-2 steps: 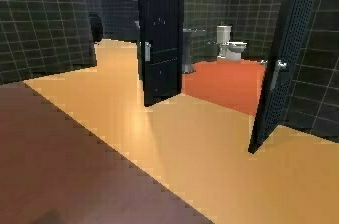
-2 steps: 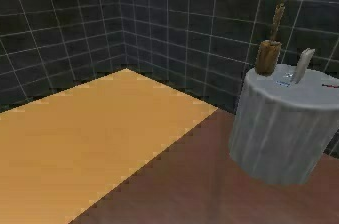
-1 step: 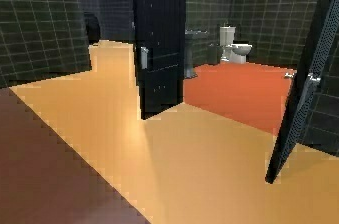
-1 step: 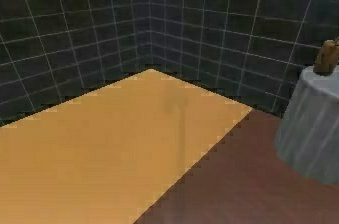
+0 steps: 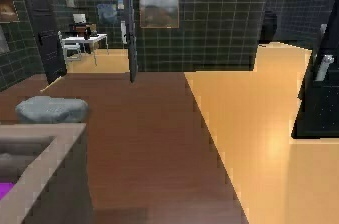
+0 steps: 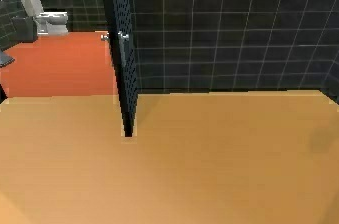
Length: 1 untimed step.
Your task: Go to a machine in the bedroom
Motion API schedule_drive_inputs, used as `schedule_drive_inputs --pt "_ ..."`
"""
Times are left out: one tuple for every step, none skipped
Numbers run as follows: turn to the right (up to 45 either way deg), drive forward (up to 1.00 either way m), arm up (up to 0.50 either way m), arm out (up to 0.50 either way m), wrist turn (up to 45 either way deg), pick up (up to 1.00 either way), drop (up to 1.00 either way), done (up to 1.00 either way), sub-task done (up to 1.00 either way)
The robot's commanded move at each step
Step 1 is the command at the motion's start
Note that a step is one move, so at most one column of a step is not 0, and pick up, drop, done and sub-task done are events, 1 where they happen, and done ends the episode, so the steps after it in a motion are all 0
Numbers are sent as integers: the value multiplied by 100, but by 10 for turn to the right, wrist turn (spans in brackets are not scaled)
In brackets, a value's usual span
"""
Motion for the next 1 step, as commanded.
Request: schedule_drive_inputs --pt "0 100 0 0 0 0 0 0 0"
